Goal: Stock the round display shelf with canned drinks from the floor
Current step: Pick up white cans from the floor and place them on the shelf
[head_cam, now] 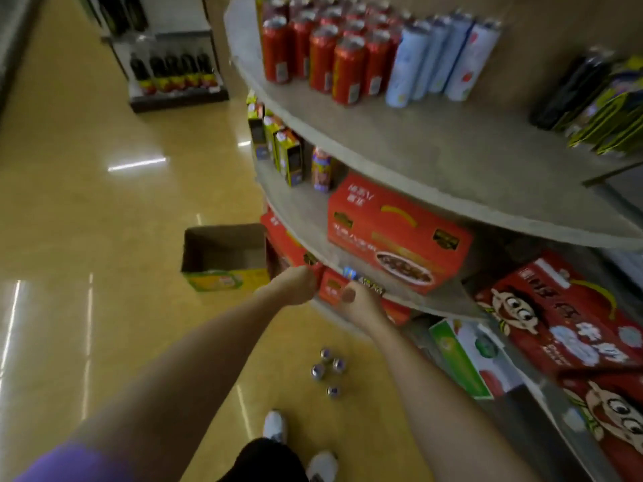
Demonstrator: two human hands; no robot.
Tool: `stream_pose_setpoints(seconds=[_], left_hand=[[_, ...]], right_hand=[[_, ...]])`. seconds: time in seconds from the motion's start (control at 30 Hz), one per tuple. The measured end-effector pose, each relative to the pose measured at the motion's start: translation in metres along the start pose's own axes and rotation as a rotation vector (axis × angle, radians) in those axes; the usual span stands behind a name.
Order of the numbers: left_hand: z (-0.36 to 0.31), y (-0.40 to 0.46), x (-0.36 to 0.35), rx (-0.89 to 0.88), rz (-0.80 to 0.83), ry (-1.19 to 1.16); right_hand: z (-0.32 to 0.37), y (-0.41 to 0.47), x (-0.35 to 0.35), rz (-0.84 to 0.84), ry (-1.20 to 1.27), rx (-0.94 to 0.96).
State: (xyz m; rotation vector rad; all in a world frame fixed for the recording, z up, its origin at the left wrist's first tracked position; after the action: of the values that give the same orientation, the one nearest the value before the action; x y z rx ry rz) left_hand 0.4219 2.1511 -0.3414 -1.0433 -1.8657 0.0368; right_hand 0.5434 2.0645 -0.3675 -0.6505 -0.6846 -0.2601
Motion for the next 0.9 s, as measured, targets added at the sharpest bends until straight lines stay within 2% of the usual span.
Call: stream_pose_setpoints(seconds=[0.1, 0.23, 0.5, 0.77, 0.9], left_hand=[[0.070, 0.008, -0.064, 0.162, -0.013, -0.062], [0.142, 0.027, -0.167, 0.268, 0.072, -0.195], [0.232, 0.067, -0.327, 0.384, 0.086, -0.421], [0.293, 0.114, -0.483, 0.487, 0.126, -0.475], [0.315, 0.140, -0.558, 0.539, 0.136, -0.484]], right_hand=[[-0.041, -0.007, -0.046, -0.102, 0.101, -0.090], [-0.101, -0.007, -0.118, 0.027, -0.020, -0.202], [-0.214, 0.084, -0.244, 0.194, -0.120, -0.322], [-0.348, 0.165, -0.349, 0.275, -0.237, -0.453], [-0.412, 0.202, -0.390, 0.254, -0.221, -0.498]])
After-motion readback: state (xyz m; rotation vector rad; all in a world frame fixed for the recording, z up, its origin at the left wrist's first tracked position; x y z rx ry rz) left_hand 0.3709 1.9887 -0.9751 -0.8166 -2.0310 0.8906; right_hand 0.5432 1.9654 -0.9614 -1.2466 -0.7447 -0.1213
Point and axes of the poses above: each hand's wrist, its own y-axis towards the middle knuckle, its own x-axis out of the back of the hand, z = x × y, the point moved 8 cm from there along y, towards the middle knuckle, and after that the axes turned 6 degrees about -x, right-handed, at the moved point
